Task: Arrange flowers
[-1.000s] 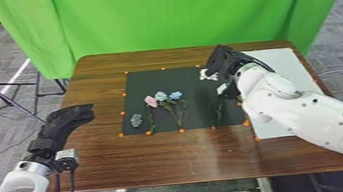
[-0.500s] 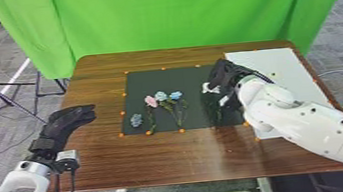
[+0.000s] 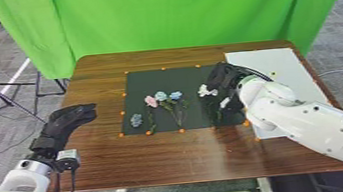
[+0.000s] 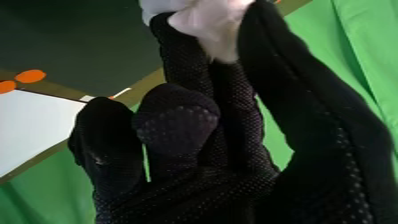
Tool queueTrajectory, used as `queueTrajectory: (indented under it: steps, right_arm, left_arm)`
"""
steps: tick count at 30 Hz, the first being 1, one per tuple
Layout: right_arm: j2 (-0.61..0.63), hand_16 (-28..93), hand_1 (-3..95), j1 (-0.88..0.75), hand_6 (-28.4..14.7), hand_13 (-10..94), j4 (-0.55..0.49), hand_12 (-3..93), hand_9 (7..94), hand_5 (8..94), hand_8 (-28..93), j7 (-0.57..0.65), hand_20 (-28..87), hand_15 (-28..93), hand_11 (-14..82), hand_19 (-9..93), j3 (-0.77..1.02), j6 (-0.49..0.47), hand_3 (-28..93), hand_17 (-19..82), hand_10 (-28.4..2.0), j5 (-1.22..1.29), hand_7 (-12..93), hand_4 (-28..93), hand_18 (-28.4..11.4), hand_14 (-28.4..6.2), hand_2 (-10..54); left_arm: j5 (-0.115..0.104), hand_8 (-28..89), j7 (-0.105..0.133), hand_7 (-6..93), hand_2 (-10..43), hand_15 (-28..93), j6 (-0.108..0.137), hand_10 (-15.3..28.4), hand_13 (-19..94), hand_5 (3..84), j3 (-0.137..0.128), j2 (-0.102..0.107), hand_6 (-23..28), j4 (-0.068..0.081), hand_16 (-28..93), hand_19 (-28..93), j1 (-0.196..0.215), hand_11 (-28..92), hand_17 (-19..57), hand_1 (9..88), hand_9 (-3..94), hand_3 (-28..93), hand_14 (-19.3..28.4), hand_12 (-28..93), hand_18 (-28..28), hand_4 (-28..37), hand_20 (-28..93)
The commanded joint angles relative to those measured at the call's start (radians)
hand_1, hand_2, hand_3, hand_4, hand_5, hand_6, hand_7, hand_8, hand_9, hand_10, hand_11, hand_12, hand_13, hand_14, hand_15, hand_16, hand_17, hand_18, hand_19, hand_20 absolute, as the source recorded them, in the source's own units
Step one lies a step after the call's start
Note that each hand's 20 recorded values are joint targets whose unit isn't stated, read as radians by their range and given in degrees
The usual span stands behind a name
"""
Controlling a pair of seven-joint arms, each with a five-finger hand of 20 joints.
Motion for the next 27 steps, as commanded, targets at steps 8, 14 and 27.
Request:
queueTrajectory:
  steps: [8,14,27]
  right_arm:
    - [0.070,32,41.8,0.042,0.1,83,-0.037,21.3,69.3,67.0,-7,-0.023,63,68,12.5,93,0.011,-0.078,63,57,-14.9,-0.018,13,-14,-16.9,-4.2,-9.5]
    - [0.129,32,41.2,0.022,2.2,83,-0.074,21.3,68.7,65.4,-8,-0.031,63,68,11.8,93,0.119,-0.072,63,57,-15.2,0.001,12,-13,-16.9,-4.3,-9.5]
    - [0.164,32,37.0,-0.047,0.6,78,0.104,21.2,52.2,47.5,-5,0.087,57,67,7.1,93,0.278,-0.186,63,51,-17.8,-0.216,5,-14,-18.3,-6.2,-9.5]
  left_arm:
    - [0.007,-8,0.002,18.1,8.2,23,-0.014,14.9,35,48.8,-0.006,-0.004,3.1,0.000,-4,18,0.007,24,0.5,39.2,46.6,58,18.9,10,13.5,-12.7,12]
    - [0.004,-8,0.000,18.3,8.1,23,-0.012,14.8,35,49.1,-0.010,-0.003,2.8,-0.001,-4,18,0.010,24,0.4,39.3,46.6,58,18.9,10,13.5,-12.7,12]
    - [0.004,-8,-0.002,18.8,8.1,23,-0.013,14.8,35,49.6,-0.007,-0.003,1.8,0.002,-4,18,0.004,24,0.4,39.7,46.8,57,18.8,10,13.5,-12.6,12]
